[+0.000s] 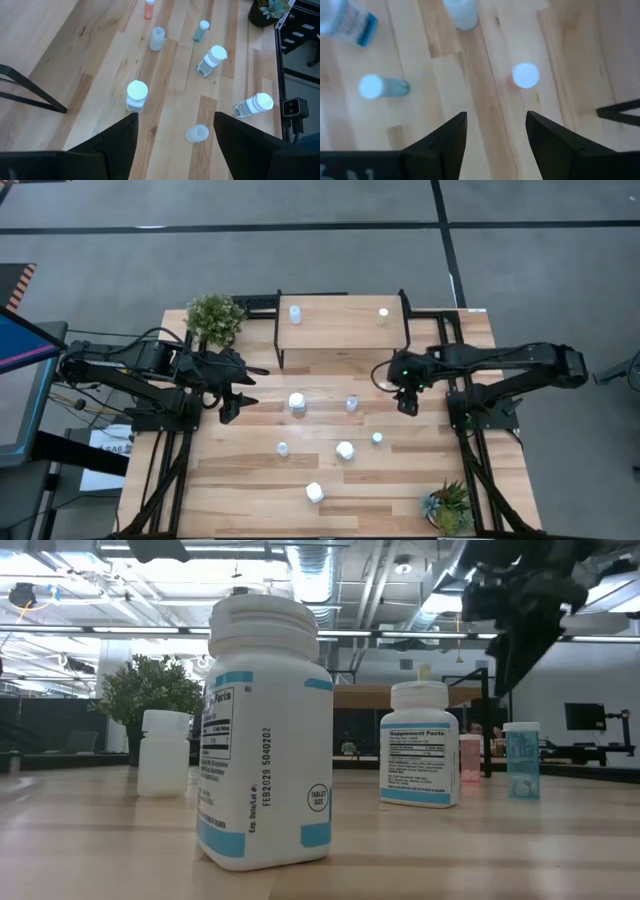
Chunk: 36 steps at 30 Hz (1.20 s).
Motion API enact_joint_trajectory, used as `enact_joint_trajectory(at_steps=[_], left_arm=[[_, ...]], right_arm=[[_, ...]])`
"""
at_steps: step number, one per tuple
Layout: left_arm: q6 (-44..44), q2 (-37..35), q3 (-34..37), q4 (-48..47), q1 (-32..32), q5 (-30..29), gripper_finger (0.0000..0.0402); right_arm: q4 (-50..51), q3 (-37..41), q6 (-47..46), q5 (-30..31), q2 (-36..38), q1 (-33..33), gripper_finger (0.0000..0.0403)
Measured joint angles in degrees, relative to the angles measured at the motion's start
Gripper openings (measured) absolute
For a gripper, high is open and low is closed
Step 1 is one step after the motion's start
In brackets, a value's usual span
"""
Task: Pick and place medicine bottles onto shelf by color
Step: Put the pink transparent pill bottle on the shelf
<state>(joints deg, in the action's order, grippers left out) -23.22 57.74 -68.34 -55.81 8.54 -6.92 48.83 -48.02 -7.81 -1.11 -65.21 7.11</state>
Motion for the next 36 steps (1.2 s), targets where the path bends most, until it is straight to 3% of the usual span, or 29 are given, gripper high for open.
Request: enact_joint_trajectory(at_steps=[6,15,36], left_arm=[[0.0,0.01,0.0,0.0,0.01,0.0,0.0245],[0.0,0.01,-0.02,0.02,0.0,-1.47,0.0245],[-0.01,0.01,-0.02,0.07,0.01,-1.49,0.0245]], right_arm=[[-3.98,0.27,3.09,5.42,-5.73,0.15,0.0228],[-4.95,0.27,6.38,5.82,-12.54,1.02,0.0226],[-9.7,0.22,10.98,6.33,-15.91,3.17,0.0225]])
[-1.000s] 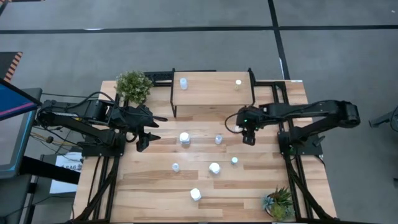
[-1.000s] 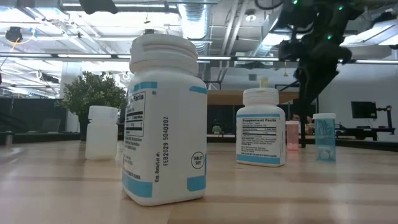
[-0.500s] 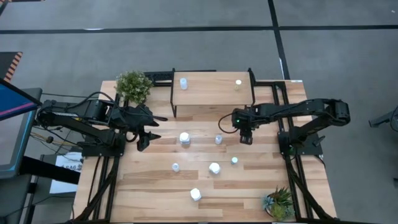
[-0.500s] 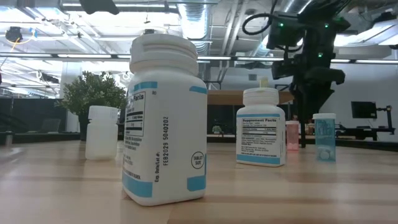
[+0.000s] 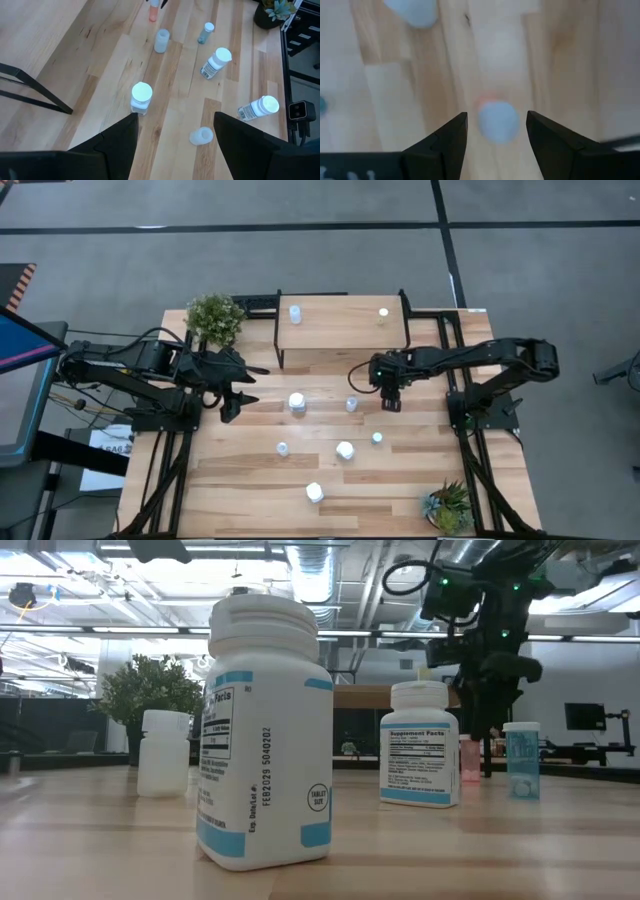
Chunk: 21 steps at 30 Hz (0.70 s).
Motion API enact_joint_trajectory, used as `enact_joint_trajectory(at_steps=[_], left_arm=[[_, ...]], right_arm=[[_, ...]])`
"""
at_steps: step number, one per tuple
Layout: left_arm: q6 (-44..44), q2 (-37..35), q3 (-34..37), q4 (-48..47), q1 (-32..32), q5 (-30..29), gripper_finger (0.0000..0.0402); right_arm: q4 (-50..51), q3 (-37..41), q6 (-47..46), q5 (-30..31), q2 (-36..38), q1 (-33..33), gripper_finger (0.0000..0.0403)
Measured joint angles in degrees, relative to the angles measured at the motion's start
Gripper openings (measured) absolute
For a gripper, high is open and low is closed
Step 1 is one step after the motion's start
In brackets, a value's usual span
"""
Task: Pick and place medicine bottles onto shelf by color
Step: Put the pink transparent pill bottle on the shelf
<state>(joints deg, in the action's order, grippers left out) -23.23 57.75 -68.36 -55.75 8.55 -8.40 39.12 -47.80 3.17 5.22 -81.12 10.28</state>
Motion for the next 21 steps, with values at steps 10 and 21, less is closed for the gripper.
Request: enact_joint_trajectory(at_steps=[10,21], left_arm=[[-0.01,-0.01,0.0,0.02,-0.01,0.0,0.0245],[-0.04,-0.02,0.0,0.22,-0.01,0.0,0.0245]], right_arm=[[-2.41,-0.03,1.26,-0.06,-2.3,0.0,0.0225],[-2.06,-0.54,1.37,-0.59,-4.1,-0.2,0.0195]])
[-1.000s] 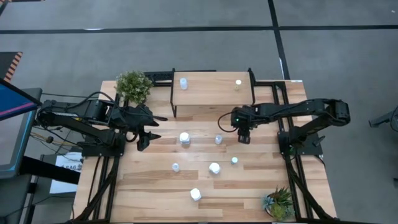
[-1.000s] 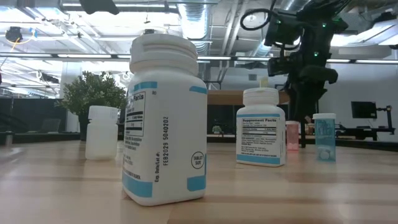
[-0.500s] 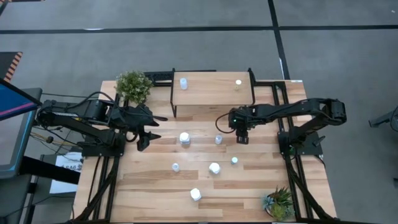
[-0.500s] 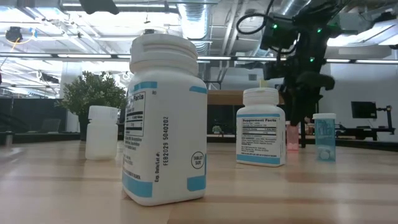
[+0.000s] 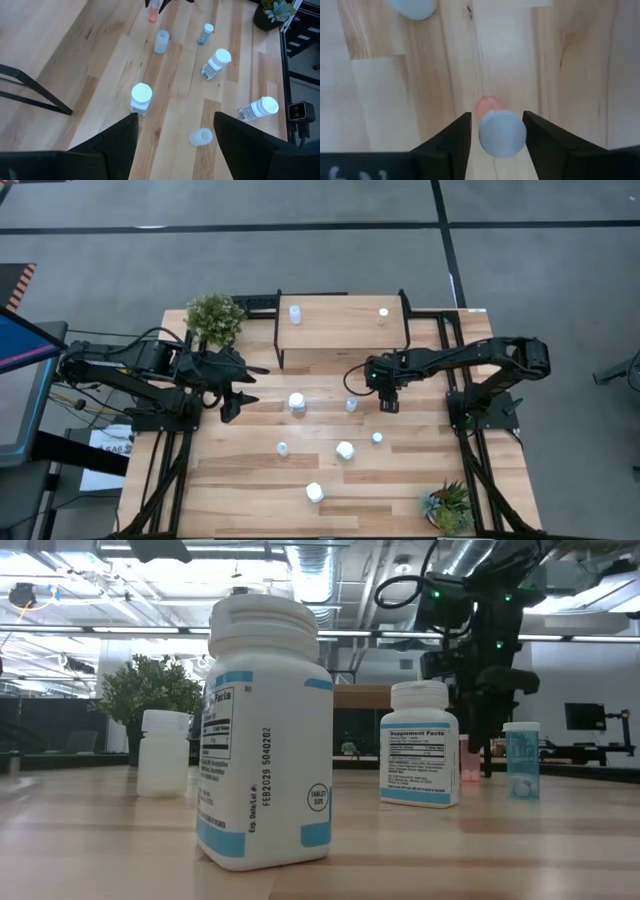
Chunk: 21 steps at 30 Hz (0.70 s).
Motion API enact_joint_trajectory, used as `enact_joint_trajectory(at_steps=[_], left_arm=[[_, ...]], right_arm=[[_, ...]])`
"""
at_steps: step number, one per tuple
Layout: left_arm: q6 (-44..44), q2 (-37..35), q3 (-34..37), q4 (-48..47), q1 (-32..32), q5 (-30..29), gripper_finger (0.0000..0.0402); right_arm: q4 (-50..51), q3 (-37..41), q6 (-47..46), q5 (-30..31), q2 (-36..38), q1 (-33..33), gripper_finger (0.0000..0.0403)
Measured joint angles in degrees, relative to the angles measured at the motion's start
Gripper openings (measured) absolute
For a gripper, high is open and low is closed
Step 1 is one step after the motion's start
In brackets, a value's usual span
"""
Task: Pick and place medicine bottles onto shelf by color
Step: Put the pink transparent pill bottle on the shelf
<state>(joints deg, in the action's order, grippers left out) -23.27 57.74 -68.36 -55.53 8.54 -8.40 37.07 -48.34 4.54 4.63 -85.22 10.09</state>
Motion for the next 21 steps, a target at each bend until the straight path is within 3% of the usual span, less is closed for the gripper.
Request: enact_joint_trajectory(at_steps=[12,17,21], left_arm=[[-0.02,0.02,0.0,-0.02,0.02,0.0,0.0245],[0.0,0.02,0.0,-0.02,0.02,0.0,0.0245],[0.0,0.02,0.0,-0.02,0.01,0.0,0.0245]], right_arm=[[6.66,-4.49,-0.6,-0.21,0.03,0.02,0.0108],[16.54,-12.84,-1.49,-0.76,0.03,0.02,0.011],[23.67,-21.72,0.37,-5.31,0.03,0.77,0.0116]])
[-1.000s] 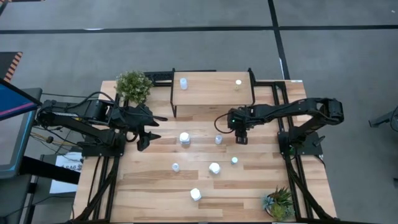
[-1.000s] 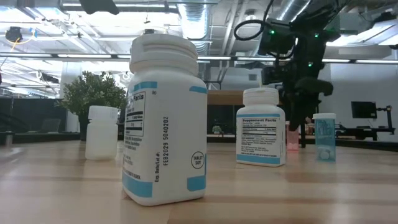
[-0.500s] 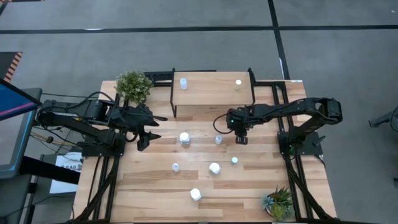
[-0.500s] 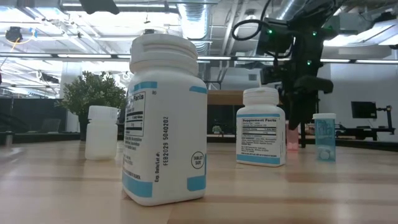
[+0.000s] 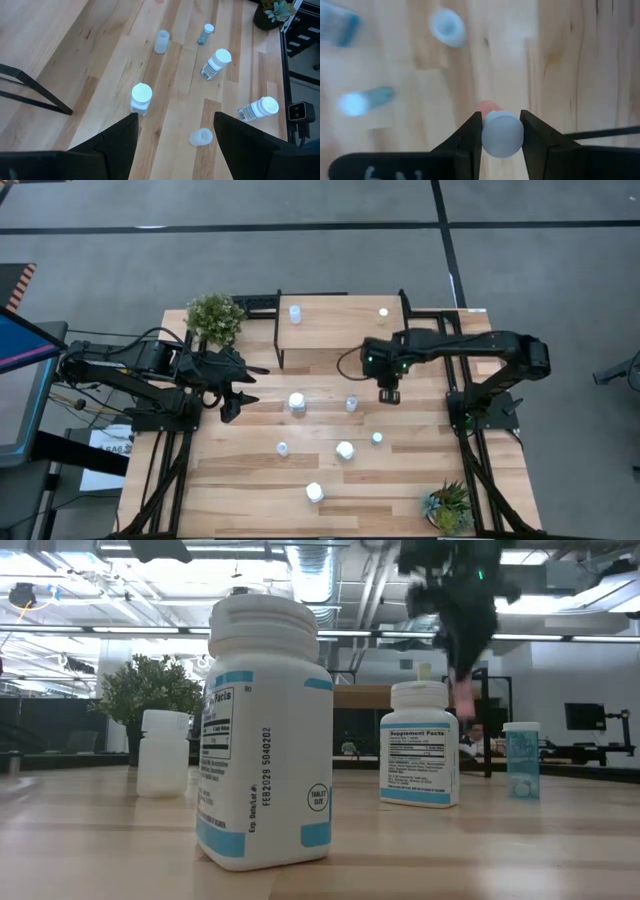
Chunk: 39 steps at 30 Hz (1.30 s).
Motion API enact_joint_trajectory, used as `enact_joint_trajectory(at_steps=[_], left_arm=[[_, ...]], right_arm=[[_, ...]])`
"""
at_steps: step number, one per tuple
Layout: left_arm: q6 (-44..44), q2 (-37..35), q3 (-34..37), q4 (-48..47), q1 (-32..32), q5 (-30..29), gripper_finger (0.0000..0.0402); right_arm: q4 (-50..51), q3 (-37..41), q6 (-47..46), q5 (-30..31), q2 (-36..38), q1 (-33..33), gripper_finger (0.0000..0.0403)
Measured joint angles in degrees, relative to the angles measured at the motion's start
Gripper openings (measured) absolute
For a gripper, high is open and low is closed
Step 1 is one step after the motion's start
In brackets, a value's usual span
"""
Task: Pick and place medicine bottles onto shelf by color
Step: Put the pink transparent pill bottle on the shelf
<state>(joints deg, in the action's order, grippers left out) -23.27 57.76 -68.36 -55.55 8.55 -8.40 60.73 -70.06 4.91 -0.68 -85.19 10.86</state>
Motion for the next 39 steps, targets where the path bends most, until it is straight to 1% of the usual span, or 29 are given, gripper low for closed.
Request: enact_joint_trajectory(at_steps=[2,6,11,15,21,32,39], left_arm=[[0.0,0.0,0.0,0.0,0.01,0.0,0.0245],[0.02,0.0,0.0,0.0,0.01,0.0,0.0245],[0.02,0.0,0.0,0.0,0.01,0.0,0.0245],[0.03,0.0,0.0,0.0,0.0,0.0,0.0245],[0.07,0.0,0.0,0.0,0.01,0.0,0.0245],[0.09,0.0,0.0,-0.02,0.01,0.0,0.0245],[0.09,0.0,0.0,-0.01,0.0,0.0,0.0245]], right_arm=[[2.82,-4.28,1.28,-1.63,0.0,0.8,0.0115],[7.08,-11.19,3.89,-2.0,0.0,3.54,0.0111],[9.04,-15.84,7.03,-2.0,0.04,8.8,0.0115],[9.12,-16.35,7.65,-0.68,0.04,14.13,0.0115],[7.53,-16.35,7.61,-0.45,0.04,21.1,0.0114],[6.0,-16.35,7.75,-0.45,0.02,28.85,0.0114],[5.49,-16.35,10.55,-0.38,-0.49,32.52,0.0114]])
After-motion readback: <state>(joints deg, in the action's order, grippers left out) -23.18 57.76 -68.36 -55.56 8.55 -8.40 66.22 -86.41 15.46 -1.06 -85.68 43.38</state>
